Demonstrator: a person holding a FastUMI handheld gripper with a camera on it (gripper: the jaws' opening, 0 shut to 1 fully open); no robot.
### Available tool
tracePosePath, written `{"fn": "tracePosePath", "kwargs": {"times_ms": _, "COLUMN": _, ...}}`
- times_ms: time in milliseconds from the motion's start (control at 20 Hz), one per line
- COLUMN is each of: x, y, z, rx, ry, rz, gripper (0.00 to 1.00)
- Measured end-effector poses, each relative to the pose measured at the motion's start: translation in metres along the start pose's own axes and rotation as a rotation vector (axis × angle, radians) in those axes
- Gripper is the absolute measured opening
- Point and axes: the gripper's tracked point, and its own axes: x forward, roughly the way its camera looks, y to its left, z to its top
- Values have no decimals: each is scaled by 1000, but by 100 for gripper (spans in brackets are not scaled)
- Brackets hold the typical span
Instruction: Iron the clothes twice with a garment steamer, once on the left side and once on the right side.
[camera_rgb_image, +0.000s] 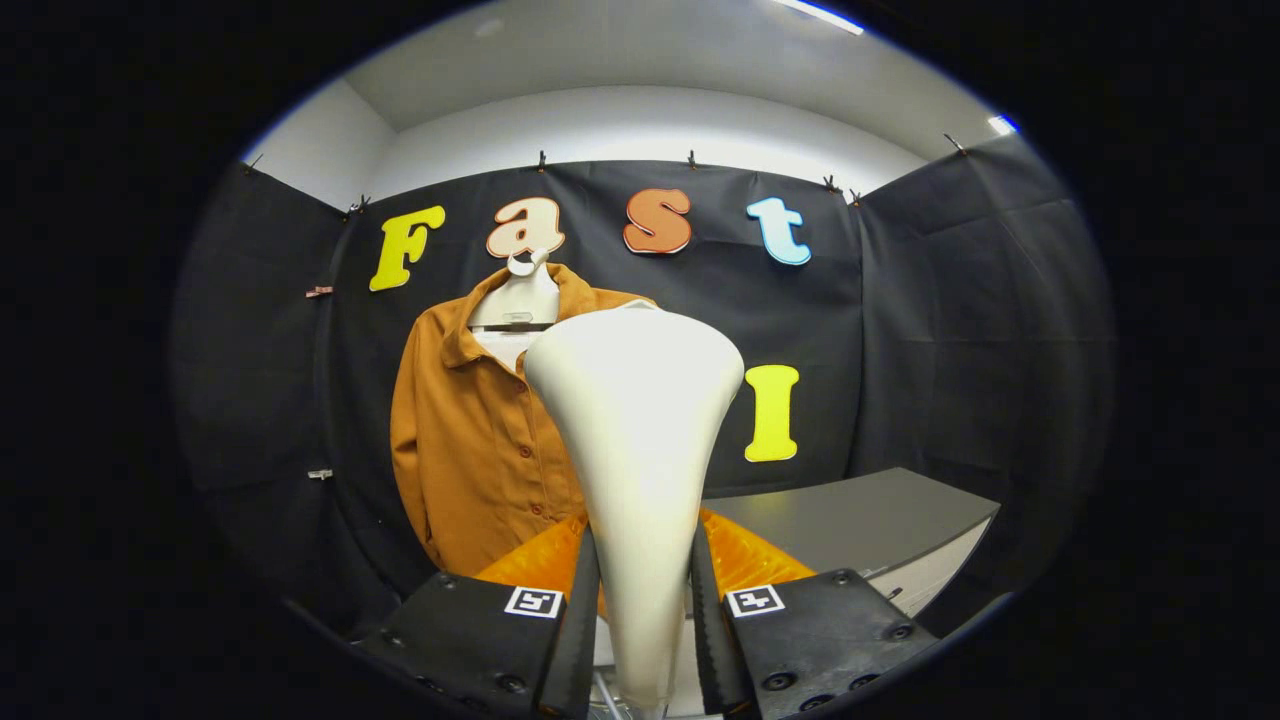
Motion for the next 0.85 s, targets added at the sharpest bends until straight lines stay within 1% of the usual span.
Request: {"fn": "tracePosePath", "kwargs": {"times_ms": 850, "x": -1, "y": 7, "z": 3, "rx": -9, "ry": -3, "rz": -12, "gripper": 45}}
